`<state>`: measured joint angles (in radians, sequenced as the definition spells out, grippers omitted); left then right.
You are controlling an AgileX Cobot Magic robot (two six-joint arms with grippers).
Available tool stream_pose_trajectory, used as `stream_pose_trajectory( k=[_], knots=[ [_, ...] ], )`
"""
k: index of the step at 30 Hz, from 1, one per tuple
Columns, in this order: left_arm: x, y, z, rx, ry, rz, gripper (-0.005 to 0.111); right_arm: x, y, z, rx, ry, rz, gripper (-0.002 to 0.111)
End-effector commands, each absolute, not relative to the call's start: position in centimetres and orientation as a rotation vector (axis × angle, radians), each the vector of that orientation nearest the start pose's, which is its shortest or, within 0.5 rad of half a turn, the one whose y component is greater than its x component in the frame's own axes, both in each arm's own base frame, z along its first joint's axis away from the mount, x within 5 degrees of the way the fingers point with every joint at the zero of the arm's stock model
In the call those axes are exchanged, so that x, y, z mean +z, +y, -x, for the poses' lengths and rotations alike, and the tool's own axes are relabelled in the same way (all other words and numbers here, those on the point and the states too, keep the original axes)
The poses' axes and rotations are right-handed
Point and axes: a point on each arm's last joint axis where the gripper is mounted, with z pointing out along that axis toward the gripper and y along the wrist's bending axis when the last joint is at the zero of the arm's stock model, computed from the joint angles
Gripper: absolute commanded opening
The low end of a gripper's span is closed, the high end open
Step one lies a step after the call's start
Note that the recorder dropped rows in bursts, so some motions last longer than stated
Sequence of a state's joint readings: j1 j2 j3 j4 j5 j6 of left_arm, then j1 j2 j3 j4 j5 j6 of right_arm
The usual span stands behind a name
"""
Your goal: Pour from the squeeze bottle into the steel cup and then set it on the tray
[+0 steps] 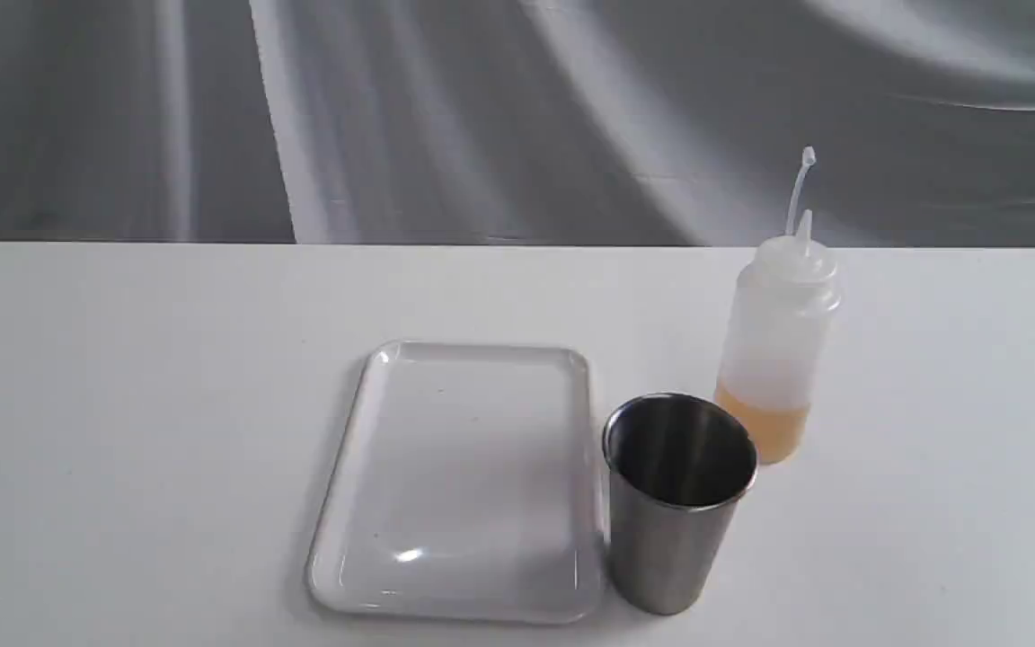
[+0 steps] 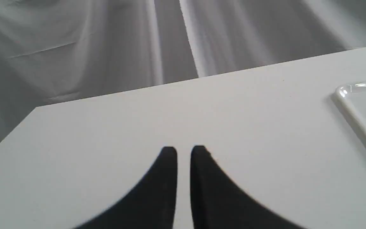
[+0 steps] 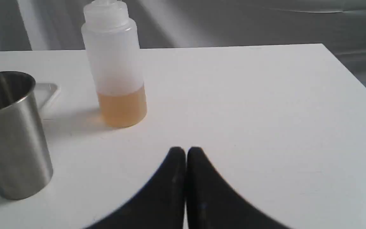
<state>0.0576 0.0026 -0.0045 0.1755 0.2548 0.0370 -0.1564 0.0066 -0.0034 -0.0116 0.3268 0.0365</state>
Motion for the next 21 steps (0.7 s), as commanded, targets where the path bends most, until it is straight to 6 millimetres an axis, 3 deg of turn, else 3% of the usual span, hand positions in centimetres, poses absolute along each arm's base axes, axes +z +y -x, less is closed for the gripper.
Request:
stream_pose_trajectory(
  k=[1, 12, 17, 21],
  knots=[
    [19.2, 0.7, -5.5, 0.228, 1.722, -0.09, 0.008, 18.4, -0.9, -5.3, -0.094, 1.803, -0.174, 0.0],
    [19.2, 0.7, -5.5, 0.229, 1.722, -0.092, 0.008, 19.0, -0.9, -5.4, -0.096, 1.731, -0.167, 0.0],
    [19.2, 0.7, -5.5, 0.229, 1.722, -0.092, 0.008, 21.0, -0.9, -5.6, -0.087, 1.514, -0.159, 0.0],
    [19.2, 0.7, -5.5, 0.229, 1.722, -0.092, 0.008, 22.9, -1.0, -5.2, 0.047, 1.278, -0.269, 0.0]
  ],
)
